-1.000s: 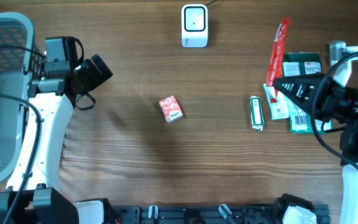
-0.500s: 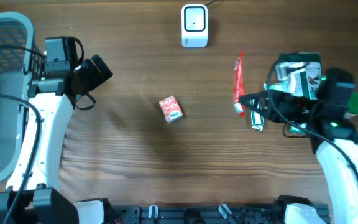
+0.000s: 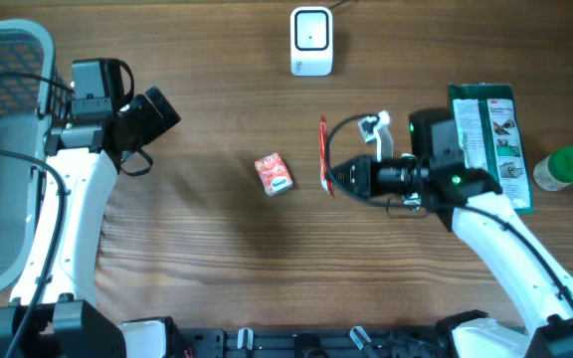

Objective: Scan the item barcode
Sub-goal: 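Raise the Nescafe stick to the white scanner and hold it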

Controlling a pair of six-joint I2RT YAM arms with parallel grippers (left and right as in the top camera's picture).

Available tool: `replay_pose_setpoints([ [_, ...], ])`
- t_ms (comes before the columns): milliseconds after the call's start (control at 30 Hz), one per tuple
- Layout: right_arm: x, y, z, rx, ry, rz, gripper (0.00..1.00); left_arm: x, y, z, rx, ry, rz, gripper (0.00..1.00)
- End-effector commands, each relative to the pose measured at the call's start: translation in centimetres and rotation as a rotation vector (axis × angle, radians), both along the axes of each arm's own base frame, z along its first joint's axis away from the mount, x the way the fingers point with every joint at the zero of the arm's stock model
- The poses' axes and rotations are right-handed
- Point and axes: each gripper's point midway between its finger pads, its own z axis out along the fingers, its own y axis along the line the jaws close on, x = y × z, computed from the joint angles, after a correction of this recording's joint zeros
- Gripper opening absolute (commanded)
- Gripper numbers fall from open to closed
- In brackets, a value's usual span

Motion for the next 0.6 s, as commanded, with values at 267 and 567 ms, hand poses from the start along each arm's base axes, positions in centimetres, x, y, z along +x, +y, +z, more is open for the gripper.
replay_pose_setpoints([
  [267,9.9,-0.9,9.7,-0.389,-0.163,-0.035,0.04,0.1,0.3,0.6,0.011,-0.016,0.008,1.00],
  [567,16.3,-0.4,5.5,-0.703,-0.451,0.039,0.05,0.1,0.3,0.6,0.011,-0.016,0.008,1.00],
])
